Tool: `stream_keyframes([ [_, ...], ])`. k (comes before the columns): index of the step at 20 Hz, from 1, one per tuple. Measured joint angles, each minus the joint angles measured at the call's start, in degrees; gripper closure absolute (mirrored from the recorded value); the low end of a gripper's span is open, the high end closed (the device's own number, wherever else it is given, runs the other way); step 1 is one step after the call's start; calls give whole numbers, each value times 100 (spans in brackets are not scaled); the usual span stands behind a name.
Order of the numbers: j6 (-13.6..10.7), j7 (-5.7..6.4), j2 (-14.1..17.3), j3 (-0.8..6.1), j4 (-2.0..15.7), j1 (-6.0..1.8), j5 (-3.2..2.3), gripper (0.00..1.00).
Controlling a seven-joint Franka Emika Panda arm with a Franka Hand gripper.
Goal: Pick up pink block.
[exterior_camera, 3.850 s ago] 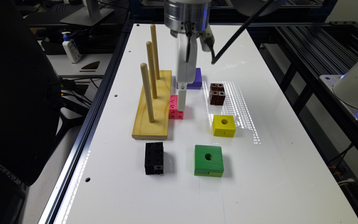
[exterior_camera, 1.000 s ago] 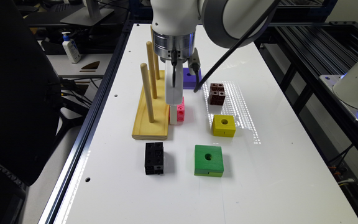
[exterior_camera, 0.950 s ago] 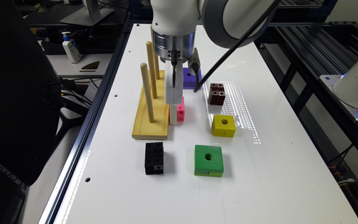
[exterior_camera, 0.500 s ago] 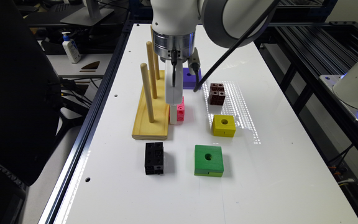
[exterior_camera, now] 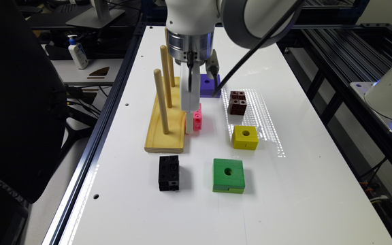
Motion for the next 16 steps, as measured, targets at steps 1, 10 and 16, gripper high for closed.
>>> stream_keyframes([
  [1, -79, 0, -85, 0, 0, 0, 0, 100],
  [10, -394, 1, -464, 1, -8, 0, 0, 100],
  [16, -839, 13, -890, 5, -18, 1, 0, 100],
])
